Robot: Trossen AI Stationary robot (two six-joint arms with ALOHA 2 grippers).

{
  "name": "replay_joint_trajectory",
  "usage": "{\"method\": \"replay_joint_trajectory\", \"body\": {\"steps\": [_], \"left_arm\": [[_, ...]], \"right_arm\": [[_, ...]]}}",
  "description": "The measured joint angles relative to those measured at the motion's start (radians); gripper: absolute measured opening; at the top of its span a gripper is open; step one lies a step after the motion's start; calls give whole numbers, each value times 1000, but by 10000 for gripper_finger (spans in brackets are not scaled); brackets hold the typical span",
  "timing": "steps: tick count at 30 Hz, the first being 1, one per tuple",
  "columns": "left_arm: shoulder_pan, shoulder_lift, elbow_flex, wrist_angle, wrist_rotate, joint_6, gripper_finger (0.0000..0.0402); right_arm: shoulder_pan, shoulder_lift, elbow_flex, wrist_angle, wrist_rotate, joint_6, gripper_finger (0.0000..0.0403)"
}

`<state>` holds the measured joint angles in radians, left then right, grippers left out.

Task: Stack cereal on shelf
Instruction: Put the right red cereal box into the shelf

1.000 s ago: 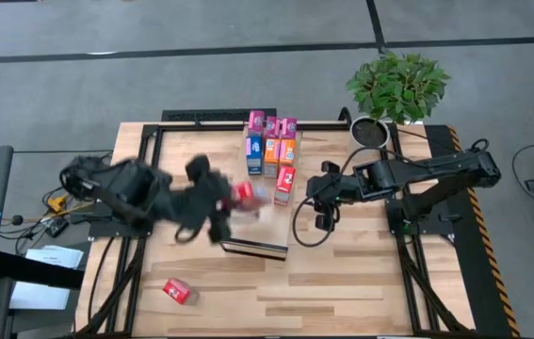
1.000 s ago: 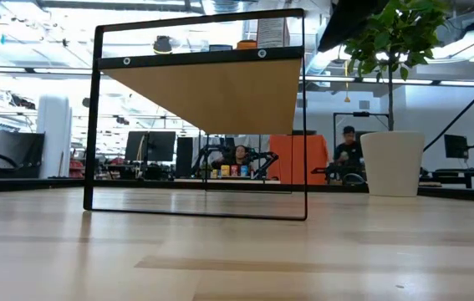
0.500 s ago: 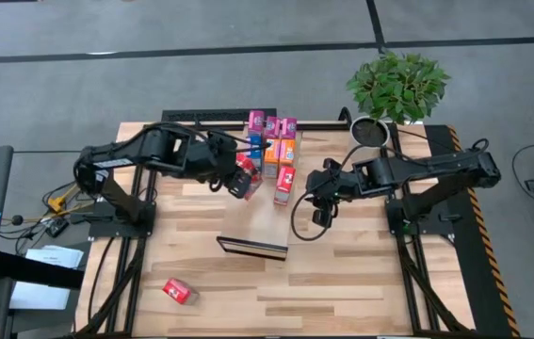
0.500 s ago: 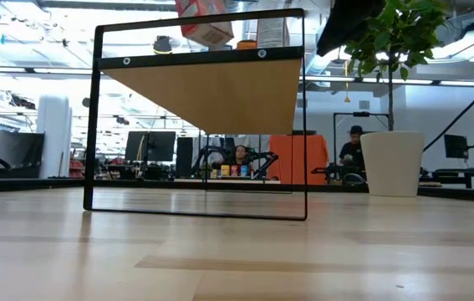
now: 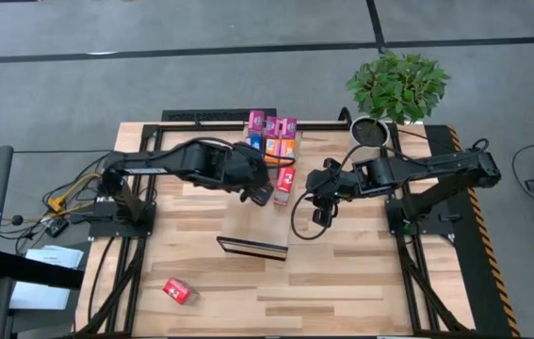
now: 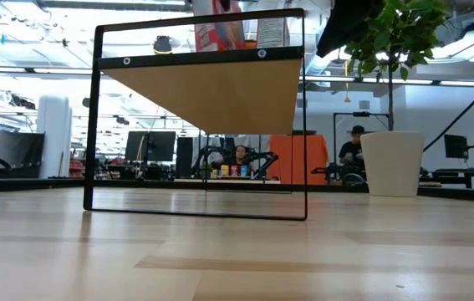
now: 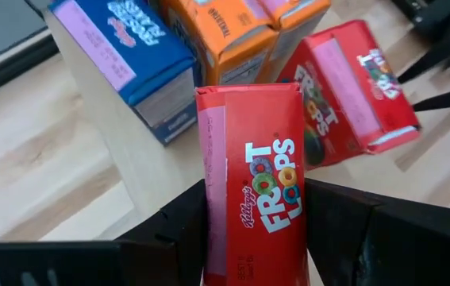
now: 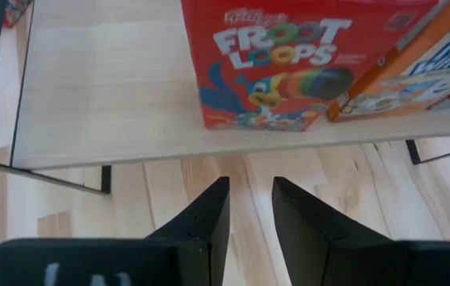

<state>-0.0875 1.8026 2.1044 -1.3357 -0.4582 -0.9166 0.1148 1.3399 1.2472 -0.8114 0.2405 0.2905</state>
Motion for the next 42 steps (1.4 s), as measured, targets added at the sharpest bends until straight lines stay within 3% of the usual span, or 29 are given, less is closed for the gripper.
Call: {"method": "replay_joint_trajectory", "body": {"steps": [13,26,33,37,42], "left_arm": [[-4,64,0,15,-21,-67,171],[-4,62,2,97,-19,16,264],[-5,39,74,-19,28,114,302],[-42,33,119,-212,30,135,299],[-120,12,115,-235,-54,129,253]], "right_arm": [[1,0,0,1,-3,0,121],[3,0,0,-27,-8,16,121],[3,0,0,-40,-8,16,122],[3,0,0,-52,-8,16,121],[2,0,0,-53,-8,16,123]]}}
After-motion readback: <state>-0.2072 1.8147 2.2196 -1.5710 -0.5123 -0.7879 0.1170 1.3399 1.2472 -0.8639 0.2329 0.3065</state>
